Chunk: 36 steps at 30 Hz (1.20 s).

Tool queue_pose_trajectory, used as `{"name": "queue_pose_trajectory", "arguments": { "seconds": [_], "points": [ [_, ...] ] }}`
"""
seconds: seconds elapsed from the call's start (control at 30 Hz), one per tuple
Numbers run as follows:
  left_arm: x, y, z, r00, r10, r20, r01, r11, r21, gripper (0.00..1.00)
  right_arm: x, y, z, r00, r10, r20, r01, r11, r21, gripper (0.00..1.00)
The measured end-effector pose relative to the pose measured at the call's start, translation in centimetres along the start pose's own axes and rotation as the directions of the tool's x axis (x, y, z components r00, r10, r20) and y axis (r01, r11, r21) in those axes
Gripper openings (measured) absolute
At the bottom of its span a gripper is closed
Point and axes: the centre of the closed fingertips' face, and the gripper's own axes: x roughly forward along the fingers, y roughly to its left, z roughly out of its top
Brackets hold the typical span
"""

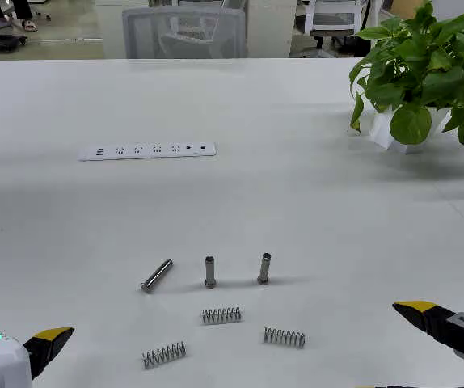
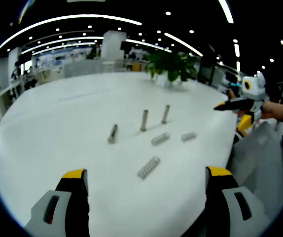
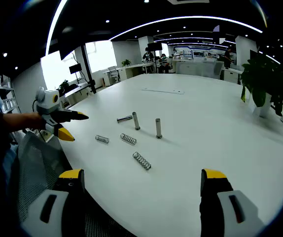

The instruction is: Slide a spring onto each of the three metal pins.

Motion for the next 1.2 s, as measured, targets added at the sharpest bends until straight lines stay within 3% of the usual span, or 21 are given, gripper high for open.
{"name": "queue_pose_trajectory", "arguments": {
  "seconds": [0.67,1.2],
  "points": [
    [0.3,-0.39,-0.79,0.9998,-0.003,-0.018,0.003,1.0,-0.016,1.0,0.57,0.55,-0.43,0.9998,0.016,-0.011,-0.016,1.0,-0.008,0.99],
    [0.2,0.31,-0.54,0.9999,0.002,-0.011,-0.002,1.0,-0.03,1.0,0.78,0.63,0.08,0.9999,0.015,0.003,-0.015,1.0,-0.008,0.99]
  ]
}}
